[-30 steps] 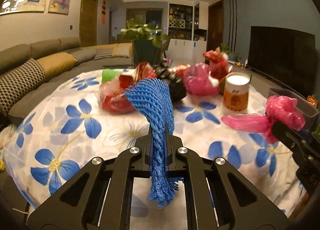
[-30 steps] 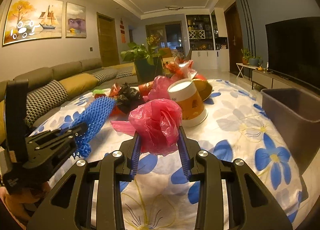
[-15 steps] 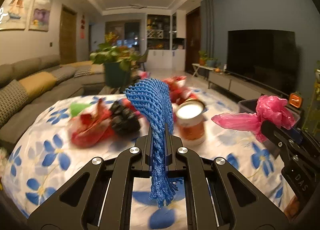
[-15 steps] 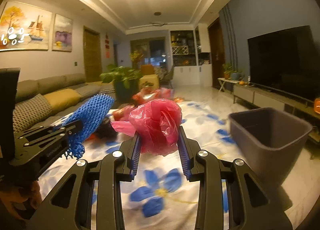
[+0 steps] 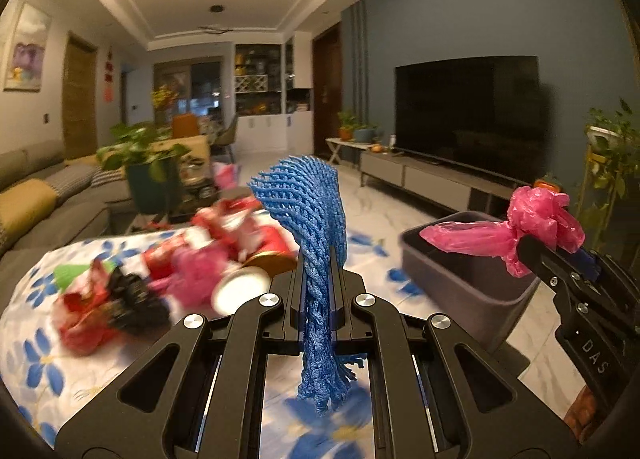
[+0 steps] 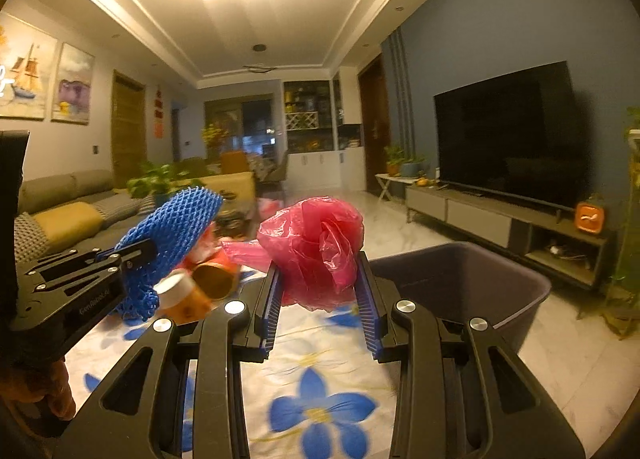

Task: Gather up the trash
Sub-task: 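Carry the blue net and pink bag over the grey bin with both tools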

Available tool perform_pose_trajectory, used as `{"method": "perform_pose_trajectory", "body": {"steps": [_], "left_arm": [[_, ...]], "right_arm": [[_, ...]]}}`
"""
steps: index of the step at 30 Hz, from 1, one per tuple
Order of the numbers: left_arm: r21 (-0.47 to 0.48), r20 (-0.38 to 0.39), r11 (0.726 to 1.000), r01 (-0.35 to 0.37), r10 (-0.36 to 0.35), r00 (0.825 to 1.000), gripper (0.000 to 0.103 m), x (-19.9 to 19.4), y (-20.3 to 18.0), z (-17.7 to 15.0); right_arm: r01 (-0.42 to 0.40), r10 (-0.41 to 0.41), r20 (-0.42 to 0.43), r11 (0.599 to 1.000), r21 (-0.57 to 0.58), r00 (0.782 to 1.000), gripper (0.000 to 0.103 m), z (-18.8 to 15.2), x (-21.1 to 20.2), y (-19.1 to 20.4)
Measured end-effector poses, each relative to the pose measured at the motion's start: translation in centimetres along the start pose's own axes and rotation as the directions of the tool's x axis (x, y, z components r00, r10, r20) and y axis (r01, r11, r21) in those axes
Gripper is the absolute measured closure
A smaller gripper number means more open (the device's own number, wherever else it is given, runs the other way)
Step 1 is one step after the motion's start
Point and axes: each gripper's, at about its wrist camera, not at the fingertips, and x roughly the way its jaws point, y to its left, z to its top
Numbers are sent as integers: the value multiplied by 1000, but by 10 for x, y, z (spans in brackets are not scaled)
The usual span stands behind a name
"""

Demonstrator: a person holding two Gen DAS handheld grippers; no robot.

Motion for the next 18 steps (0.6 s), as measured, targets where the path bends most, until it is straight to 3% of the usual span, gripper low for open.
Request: {"method": "perform_pose_trajectory", "body": {"steps": [18], "left_arm": [[63, 14, 978, 198, -199, 980, 96, 81, -98, 29]], "right_arm": [[212, -216, 23, 972, 100, 976, 68, 15, 35, -92]]}}
